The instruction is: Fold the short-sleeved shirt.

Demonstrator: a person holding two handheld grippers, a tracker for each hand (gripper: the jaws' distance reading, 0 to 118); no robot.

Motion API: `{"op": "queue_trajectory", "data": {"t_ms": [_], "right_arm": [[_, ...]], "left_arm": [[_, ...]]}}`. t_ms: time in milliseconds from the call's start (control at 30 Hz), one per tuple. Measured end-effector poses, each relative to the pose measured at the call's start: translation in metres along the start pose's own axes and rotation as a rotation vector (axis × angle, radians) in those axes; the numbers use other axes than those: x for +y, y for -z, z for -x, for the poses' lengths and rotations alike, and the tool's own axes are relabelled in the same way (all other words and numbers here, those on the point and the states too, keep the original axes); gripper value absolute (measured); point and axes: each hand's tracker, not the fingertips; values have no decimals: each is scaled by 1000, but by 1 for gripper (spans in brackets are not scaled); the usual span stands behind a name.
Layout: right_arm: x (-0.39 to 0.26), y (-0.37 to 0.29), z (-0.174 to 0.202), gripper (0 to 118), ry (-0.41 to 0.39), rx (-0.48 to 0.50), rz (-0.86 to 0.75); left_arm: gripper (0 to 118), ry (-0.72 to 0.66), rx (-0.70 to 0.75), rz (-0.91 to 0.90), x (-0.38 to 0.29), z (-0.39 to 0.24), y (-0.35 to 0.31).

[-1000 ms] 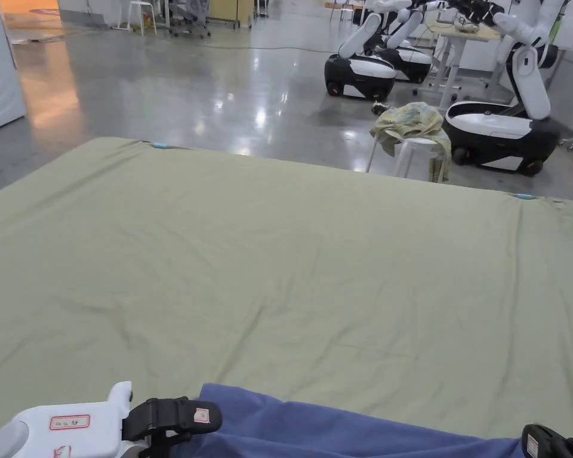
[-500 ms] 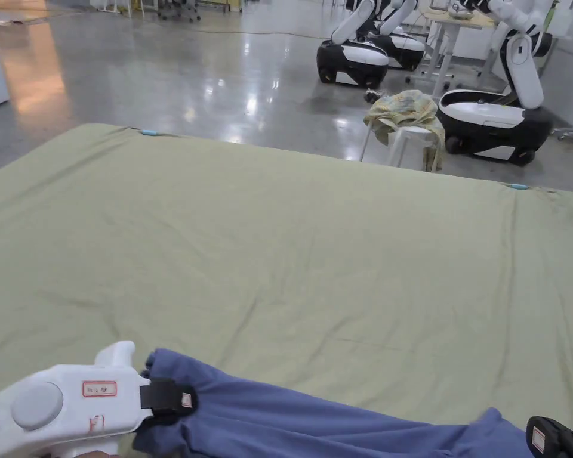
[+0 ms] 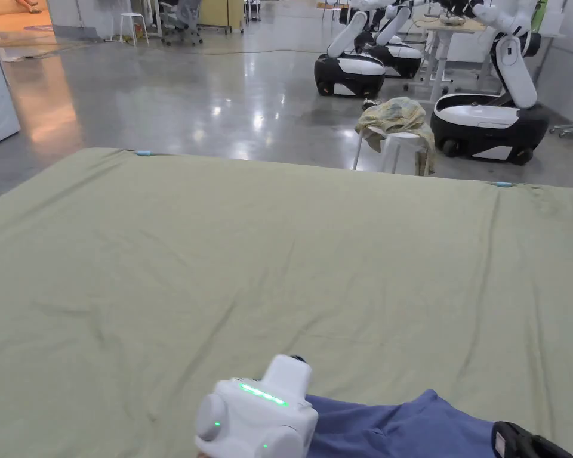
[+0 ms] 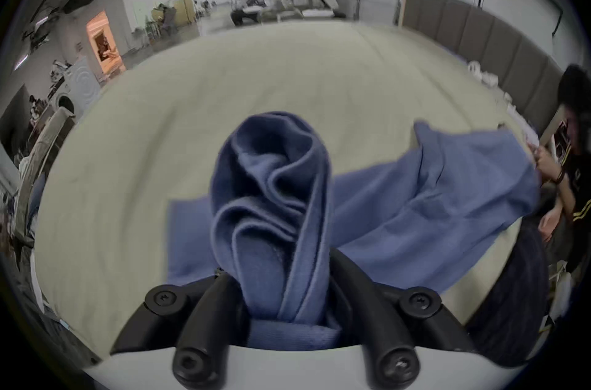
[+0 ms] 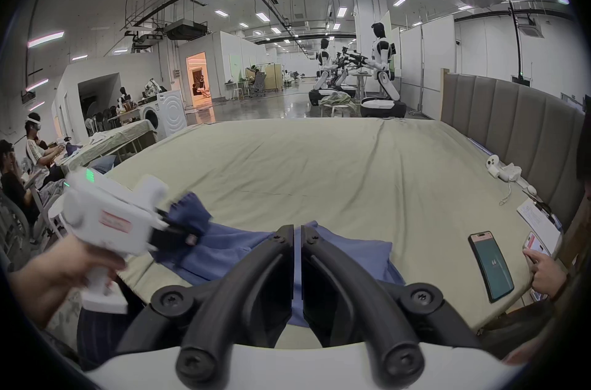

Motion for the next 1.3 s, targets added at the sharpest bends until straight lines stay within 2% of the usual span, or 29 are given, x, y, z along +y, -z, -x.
{"op": "queue_trajectory", "data": {"t_ms": [67,100,133,167,200,233,267,333,433,467,533,667,800,933,1000,1033,1067,1100,1200,1233,1300], "right_arm": [[-5,-4,-5,6,1,-2,3],[-6,-5,-8,6,5,5,7],[-7,-7,-10,6,17,14,5],[-8,-8,-14,6,32,26,-3],[-7,-9,-16,6,37,32,-7],[-7,-9,-17,6,37,34,-9],[-6,-8,-17,6,34,36,-11],[-5,-7,-18,6,33,39,-15],[-6,-4,-20,6,59,41,-19],[-7,-3,-20,6,72,47,-17],[-10,1,-20,6,90,61,-4],[-13,2,-19,6,93,66,13],[-11,-3,-24,6,99,48,14],[-10,-4,-30,6,96,22,23],[-8,-5,-30,6,98,17,21],[-7,-5,-29,6,96,17,20],[-6,-5,-28,6,92,18,19],[-6,-4,-27,6,88,21,18],[-7,2,-19,6,79,45,32],[-7,4,-16,6,80,54,39],[-10,9,-9,6,81,78,51]], "left_arm": [[10,-11,6,54,-5,-11,27],[17,-2,56,36,-8,-10,30],[36,2,41,1,-6,-9,23],[66,-10,20,-1,-2,-7,17],[92,-62,-76,-34,1,1,7],[96,-124,-173,-63,4,13,-8],[96,-203,-276,-71,7,24,-21],[96,-285,-366,-174,5,40,-55],[93,-372,-380,-337,-5,70,-97],[79,-422,-382,-380,-7,79,-101],[11,-501,-369,-397,-10,93,-97],[10,-445,-184,-198,-8,74,-47],[10,-512,-428,-84,-18,32,-2],[9,-393,-478,-46,-22,-10,23],[9,-432,-444,-51,-18,0,20],[9,-484,-476,-36,-17,10,15],[9,-475,-461,-58,-16,15,2],[13,-441,-428,-135,-16,20,-14],[94,-423,-405,-248,-13,60,-65],[106,-441,-424,-257,-15,79,-72],[106,-556,-441,-250,-21,126,-79]]}}
